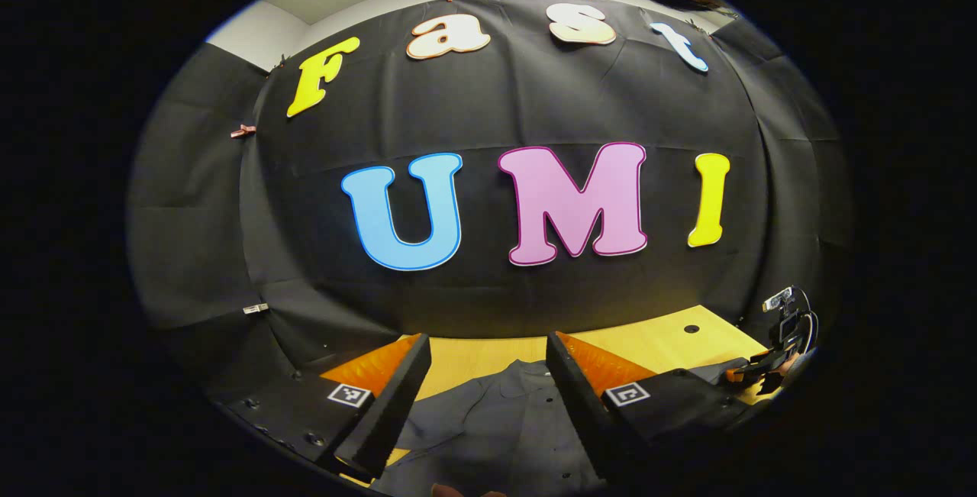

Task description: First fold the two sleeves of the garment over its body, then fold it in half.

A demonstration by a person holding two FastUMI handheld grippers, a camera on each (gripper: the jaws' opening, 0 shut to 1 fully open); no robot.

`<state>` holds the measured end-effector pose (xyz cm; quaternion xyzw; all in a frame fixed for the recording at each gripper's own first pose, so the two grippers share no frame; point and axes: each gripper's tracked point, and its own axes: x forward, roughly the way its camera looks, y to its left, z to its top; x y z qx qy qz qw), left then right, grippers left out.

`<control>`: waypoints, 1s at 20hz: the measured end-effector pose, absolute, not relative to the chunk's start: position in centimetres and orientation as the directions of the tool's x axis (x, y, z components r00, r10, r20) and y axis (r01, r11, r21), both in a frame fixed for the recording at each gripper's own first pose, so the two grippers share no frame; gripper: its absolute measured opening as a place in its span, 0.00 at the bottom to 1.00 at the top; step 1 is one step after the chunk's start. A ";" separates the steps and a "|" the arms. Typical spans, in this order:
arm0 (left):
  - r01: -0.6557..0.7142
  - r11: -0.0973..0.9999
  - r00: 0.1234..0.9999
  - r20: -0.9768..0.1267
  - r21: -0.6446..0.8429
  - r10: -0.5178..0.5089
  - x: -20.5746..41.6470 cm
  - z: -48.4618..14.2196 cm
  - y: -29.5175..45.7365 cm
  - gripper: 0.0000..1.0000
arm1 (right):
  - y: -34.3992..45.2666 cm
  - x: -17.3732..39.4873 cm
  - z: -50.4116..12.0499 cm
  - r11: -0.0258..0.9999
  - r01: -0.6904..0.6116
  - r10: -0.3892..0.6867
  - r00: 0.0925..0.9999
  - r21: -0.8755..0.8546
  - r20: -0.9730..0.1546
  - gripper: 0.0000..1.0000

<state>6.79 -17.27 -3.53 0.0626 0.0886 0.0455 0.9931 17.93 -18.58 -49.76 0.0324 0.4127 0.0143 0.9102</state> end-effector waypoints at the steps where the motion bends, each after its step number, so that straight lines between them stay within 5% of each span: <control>1: -0.082 0.988 0.979 -0.174 0.131 0.104 6.8 -3.5 -17.2 0.97 | -18.5 17.8 -50.2 0.997 -0.003 0.056 0.650 0.071 -0.758 0.98; 4: -0.086 0.988 0.978 -0.179 0.126 0.108 6.9 -3.8 -17.1 0.97 | -17.4 17.4 -50.7 0.990 0.007 0.106 0.628 0.142 -0.771 1.00; 5: -0.085 0.989 0.978 -0.182 0.123 0.107 6.9 -3.9 -17.0 0.97 | -17.2 17.6 -50.4 0.989 -0.019 0.122 0.638 0.143 -0.760 0.74; 6: -0.082 0.989 0.978 -0.183 0.121 0.104 6.9 -3.9 -17.1 0.97 | -16.4 17.3 -50.7 0.988 -0.054 0.145 0.644 0.145 -0.751 0.79; 9: -0.070 0.991 0.979 -0.185 0.111 0.090 6.9 -4.3 -17.1 0.97 | -16.1 17.3 -50.0 0.994 -0.036 0.103 0.646 0.105 -0.756 0.10; 12: -0.062 0.994 0.978 -0.191 0.092 0.079 7.0 -5.0 -16.2 0.97 | -16.1 17.8 -49.5 0.978 0.098 0.078 0.645 0.183 -0.760 0.07; 20: -0.016 0.999 0.979 -0.203 0.030 0.021 7.6 -7.1 -11.9 0.97 | -19.6 16.6 -39.3 0.975 0.196 -0.084 0.767 0.109 -0.636 0.06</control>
